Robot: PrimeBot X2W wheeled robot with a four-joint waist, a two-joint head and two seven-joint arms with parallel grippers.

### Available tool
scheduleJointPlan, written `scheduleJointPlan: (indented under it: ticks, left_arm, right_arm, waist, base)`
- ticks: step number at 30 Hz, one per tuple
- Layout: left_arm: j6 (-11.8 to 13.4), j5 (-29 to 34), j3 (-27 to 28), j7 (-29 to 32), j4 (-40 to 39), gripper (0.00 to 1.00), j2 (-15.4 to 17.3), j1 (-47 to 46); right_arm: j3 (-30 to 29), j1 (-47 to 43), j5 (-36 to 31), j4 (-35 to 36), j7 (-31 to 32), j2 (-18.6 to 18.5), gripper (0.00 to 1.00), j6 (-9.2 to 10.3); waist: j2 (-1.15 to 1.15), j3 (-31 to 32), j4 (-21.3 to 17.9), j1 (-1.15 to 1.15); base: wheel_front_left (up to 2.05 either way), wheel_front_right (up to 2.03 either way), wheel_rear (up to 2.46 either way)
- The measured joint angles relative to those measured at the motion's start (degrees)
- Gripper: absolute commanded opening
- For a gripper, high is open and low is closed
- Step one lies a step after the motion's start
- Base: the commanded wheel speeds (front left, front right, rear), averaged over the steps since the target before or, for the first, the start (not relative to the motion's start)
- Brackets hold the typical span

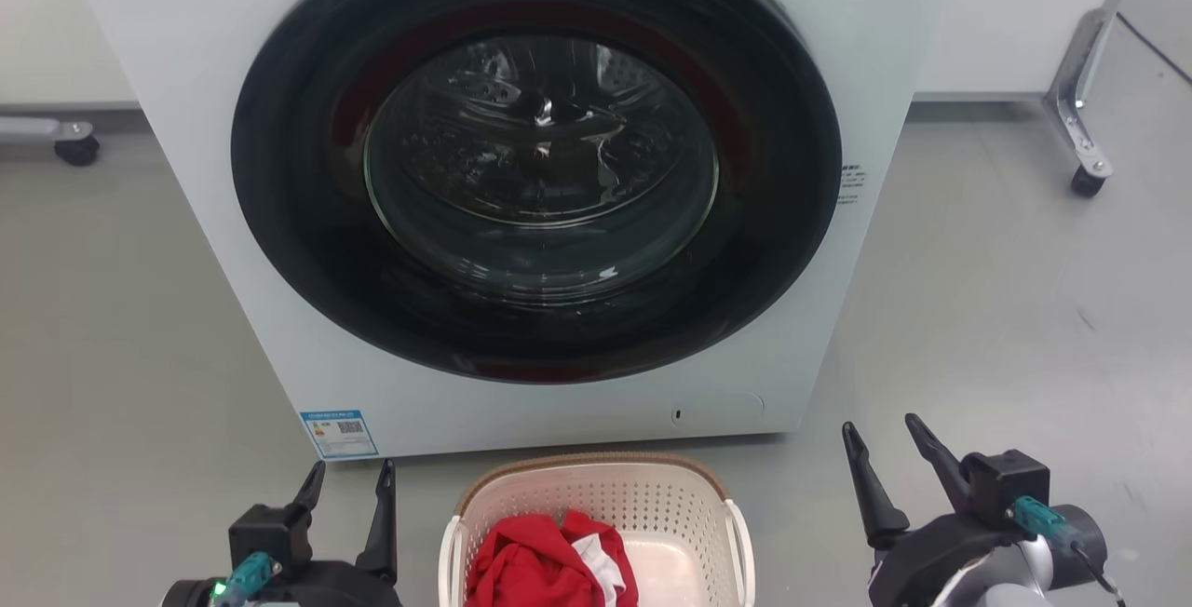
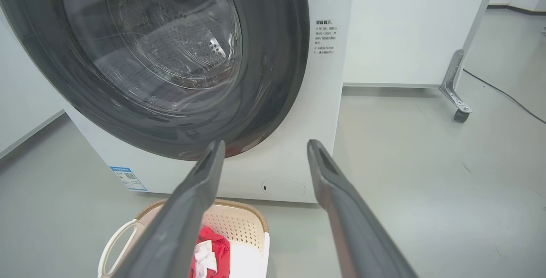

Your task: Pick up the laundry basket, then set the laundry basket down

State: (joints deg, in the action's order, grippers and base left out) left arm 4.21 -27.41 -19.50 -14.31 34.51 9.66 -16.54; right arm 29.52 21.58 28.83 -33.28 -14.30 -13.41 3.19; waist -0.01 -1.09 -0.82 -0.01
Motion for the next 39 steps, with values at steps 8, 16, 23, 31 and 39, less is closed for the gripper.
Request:
scheduleJointPlan:
  ticks: [8,16,23,31,39]
  left_arm:
    - [1.87,3.31,1.62,0.0,-12.13,1.0,1.03,7.5]
    - [2.42,4.52,4.6,-0.01,-20.18,1.0,1.71,13.69]
    - [2.86,6.06,6.45,-0.01,-23.85,1.0,1.59,16.86]
    - [2.9,6.92,7.36,-0.01,-25.87,1.0,0.82,18.56]
    - [2.91,7.47,7.69,0.24,-26.84,1.0,0.2,19.5]
  right_arm:
    - [-2.14,-6.42,-3.33,10.16,0.0,-2.19,1.0,1.98]
    - [-5.42,-12.96,-4.61,16.74,-0.11,-2.96,1.0,3.41]
    - [-8.17,-16.92,-5.92,19.72,-0.14,-3.33,1.0,3.79]
    - [-10.28,-19.09,-6.81,21.58,-0.14,-3.16,1.0,3.88]
    - [-11.52,-19.96,-7.7,22.37,-0.14,-2.66,1.0,3.94]
  waist:
    - [0.0,2.34,0.17,0.0]
    - [0.01,2.71,0.09,0.01]
    - [0.01,2.69,0.02,0.01]
    - [0.01,2.51,0.05,0.01]
    - [0.01,2.36,0.16,0.01]
  base:
    - [0.0,0.0,0.0]
    - [0.0,0.0,0.0]
    - [0.0,0.0,0.0]
    - [0.0,0.0,0.0]
    - [0.0,0.0,0.0]
